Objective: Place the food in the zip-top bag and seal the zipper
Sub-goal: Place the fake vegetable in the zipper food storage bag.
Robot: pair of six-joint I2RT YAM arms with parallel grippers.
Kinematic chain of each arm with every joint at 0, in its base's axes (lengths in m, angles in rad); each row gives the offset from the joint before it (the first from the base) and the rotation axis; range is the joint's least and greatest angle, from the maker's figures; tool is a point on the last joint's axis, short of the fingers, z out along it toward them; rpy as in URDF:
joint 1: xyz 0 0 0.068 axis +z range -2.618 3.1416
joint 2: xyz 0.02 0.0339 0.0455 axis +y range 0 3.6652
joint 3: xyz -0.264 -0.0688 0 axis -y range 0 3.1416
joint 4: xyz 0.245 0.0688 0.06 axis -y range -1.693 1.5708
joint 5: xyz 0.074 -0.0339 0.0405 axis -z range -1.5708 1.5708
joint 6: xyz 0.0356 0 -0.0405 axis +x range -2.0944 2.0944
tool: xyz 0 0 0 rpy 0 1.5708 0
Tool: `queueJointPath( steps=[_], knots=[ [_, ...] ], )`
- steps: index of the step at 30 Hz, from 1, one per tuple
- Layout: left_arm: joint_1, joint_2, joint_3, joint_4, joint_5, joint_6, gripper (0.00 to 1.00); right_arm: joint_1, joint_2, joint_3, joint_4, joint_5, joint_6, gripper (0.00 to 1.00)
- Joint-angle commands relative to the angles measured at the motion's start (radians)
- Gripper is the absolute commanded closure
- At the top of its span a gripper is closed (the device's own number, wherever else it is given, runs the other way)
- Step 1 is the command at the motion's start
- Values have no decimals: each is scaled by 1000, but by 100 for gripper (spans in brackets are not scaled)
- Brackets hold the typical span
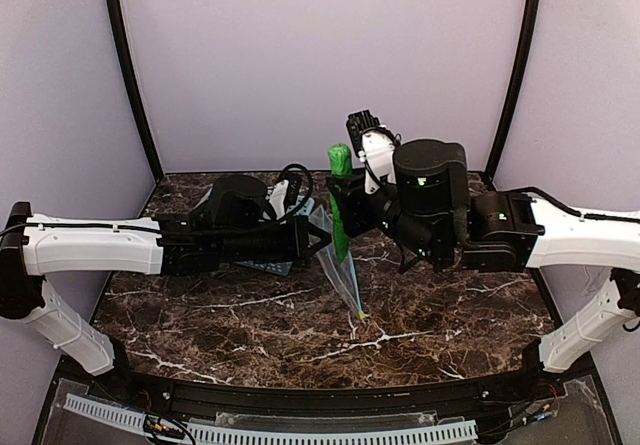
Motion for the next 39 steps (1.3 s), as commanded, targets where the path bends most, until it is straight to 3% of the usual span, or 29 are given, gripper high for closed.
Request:
queueJointPath(
  steps=[1,11,29,34,39],
  knots=[
    [-5,-43,-17,21,1,8,99,11,14,-20,-2,18,23,80],
    [-5,-73,-32,74,21,-22,99,0,16,-139,-1,-18,116,80],
    [-5,-105,-69,130,24,-49,99,-42,71,-199,-60,-95,257,79],
    [-5,-109,-75,134,23,-51,99,-48,92,-187,-62,-122,261,72],
    [-5,-118,-87,135,18,-54,99,-51,83,-187,-62,-142,268,54]
  ],
)
